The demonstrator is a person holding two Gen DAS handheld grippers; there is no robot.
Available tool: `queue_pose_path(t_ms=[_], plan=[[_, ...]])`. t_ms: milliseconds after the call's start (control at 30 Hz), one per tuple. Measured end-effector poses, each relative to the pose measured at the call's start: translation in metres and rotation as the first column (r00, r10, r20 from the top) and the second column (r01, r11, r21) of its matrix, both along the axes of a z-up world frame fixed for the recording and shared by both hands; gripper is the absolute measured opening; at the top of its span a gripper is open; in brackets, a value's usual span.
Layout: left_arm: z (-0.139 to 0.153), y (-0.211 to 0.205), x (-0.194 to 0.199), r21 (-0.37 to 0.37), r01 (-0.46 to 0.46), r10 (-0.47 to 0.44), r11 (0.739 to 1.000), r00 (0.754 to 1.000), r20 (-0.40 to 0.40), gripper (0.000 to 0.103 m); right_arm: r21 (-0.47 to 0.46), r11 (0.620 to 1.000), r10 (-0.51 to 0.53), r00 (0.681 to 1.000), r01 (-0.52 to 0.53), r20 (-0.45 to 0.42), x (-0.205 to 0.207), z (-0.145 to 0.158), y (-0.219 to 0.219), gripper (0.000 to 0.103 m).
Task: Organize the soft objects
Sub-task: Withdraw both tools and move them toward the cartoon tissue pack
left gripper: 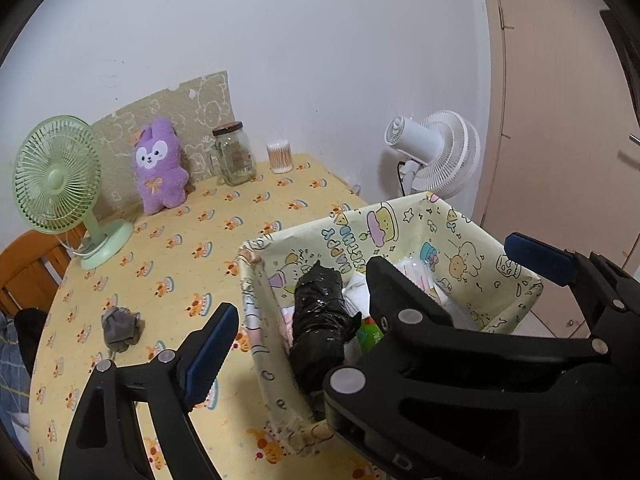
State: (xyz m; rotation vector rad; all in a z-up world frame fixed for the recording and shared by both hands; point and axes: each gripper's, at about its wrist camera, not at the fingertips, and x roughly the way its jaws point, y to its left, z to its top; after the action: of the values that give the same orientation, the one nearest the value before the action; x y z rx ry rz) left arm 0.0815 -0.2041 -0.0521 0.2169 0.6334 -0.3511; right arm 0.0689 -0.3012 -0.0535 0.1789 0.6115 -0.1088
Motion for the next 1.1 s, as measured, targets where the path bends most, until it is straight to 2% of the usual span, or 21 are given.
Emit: queue_pose_path(t_ms=[433, 1100], plan=[[0.024, 0.038, -0.020, -0.050, -0.007, 0.010, 0.999, 0.999, 0.053, 0.091, -0.029, 0.999, -0.015, 0.999, 0.016, 0.042, -0.021, 0.028, 0.037, 0.101], [0.026, 0.114, -0.033, -0.085, -0.066, 0.073, 0.994, 0.995, 0.072, 0.092, -0.082, 0.996, 0.052, 0.997, -0.047, 0.055, -0.027, 0.040, 0.115, 0.101]])
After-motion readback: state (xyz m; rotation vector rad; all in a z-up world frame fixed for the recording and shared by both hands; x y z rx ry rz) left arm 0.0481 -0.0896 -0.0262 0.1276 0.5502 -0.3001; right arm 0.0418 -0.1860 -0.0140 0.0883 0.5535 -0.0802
